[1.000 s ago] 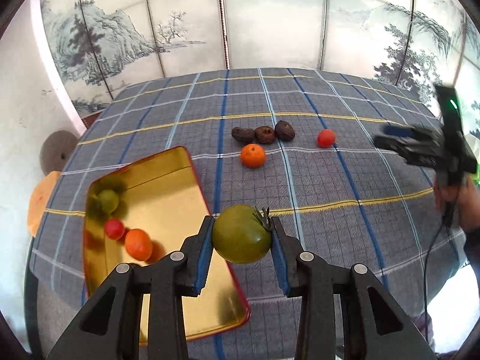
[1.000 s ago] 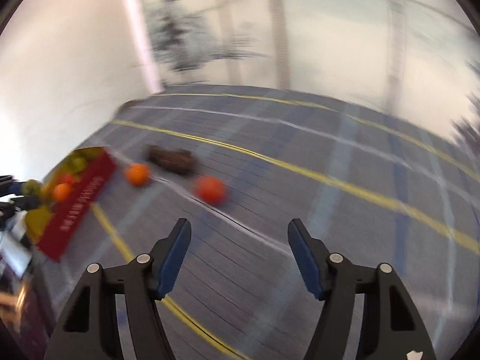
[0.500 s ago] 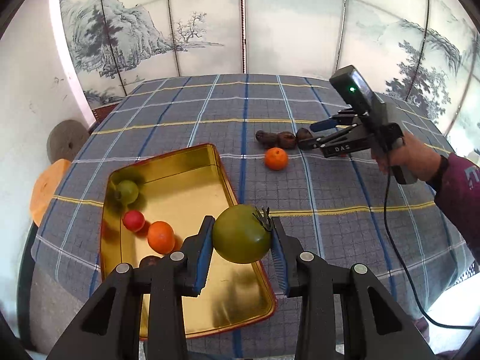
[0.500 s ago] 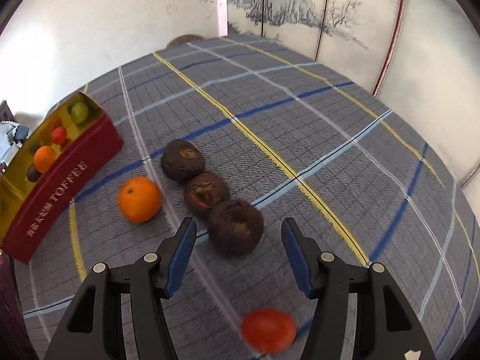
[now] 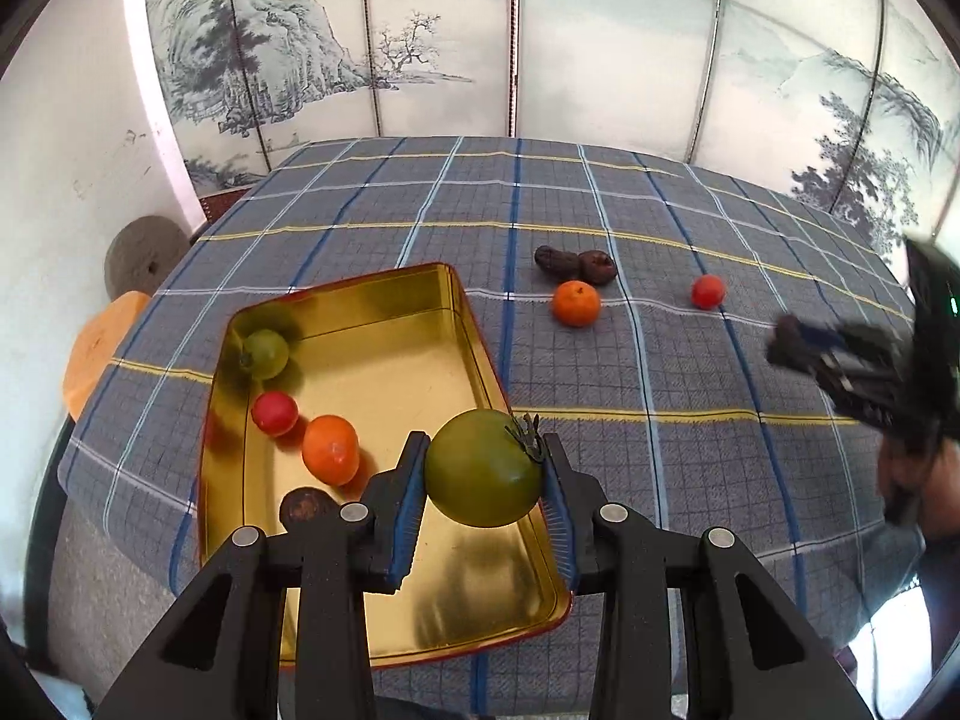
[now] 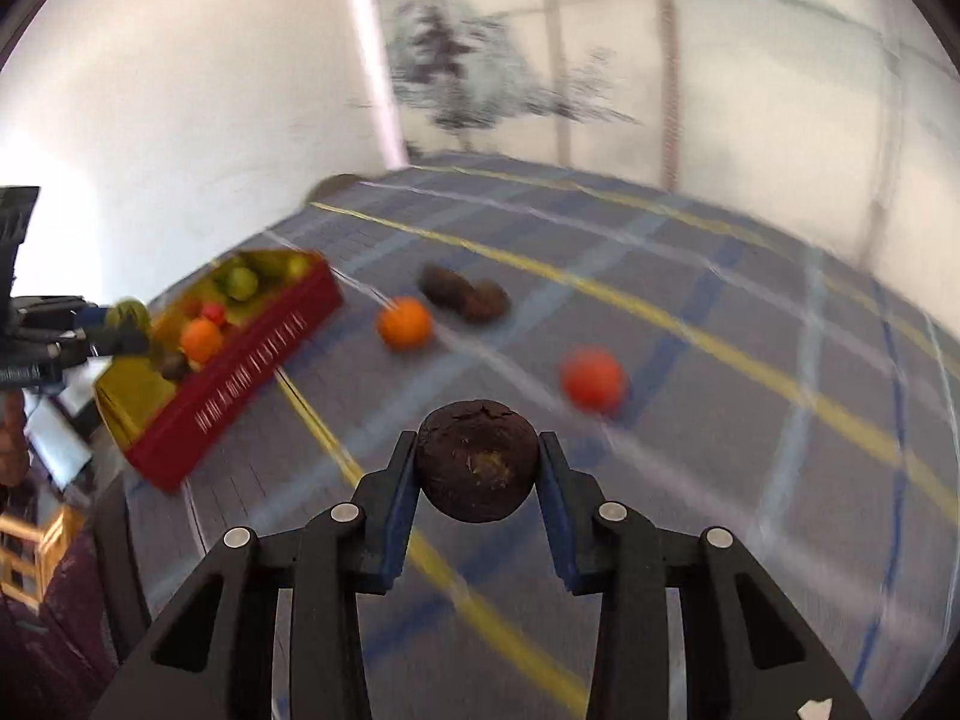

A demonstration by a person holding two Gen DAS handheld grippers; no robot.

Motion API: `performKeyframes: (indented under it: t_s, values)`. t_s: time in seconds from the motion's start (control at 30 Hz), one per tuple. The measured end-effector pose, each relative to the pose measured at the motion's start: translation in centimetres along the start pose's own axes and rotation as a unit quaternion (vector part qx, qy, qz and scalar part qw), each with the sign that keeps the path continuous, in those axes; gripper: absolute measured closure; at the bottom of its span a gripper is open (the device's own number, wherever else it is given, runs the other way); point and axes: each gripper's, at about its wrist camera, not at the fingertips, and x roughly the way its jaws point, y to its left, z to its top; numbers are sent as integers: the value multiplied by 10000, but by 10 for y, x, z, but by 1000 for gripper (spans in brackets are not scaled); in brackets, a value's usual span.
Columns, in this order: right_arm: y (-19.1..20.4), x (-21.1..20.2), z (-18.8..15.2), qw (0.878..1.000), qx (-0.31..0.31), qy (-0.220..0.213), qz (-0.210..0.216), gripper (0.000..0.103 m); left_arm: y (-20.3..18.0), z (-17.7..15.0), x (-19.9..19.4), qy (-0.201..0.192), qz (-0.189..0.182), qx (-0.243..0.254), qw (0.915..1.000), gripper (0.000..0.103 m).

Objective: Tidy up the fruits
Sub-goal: 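Lower the green fruit into the tin and open the left gripper while the right gripper holds the dried fruit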

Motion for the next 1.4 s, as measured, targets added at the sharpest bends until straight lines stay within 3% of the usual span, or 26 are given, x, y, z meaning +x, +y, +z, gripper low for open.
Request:
performKeyframes:
  t_s: [0.13,0.3,0.83,1.1,1.4]
  values:
    - [-21,-2,-25,9979,444,224,-423,68,-1,-8,-1,-56,24,16,10000,66]
    - [-38,0,-29,9947,758,313,-619,68,10,-16,-7,-101,45,-132,9999,66]
    - [-50,3,-33,9925,1007,347,-601,67,47,-46,-1,63,62,-576,9983,65]
    - [-48,4,-33,9925,976,383,-622,67,45,-39,9,96,-6,-523,9986,65]
    - [-48,7,-33,9924,975,425,-617,67,43,6,45,113,114,-447,9989,65]
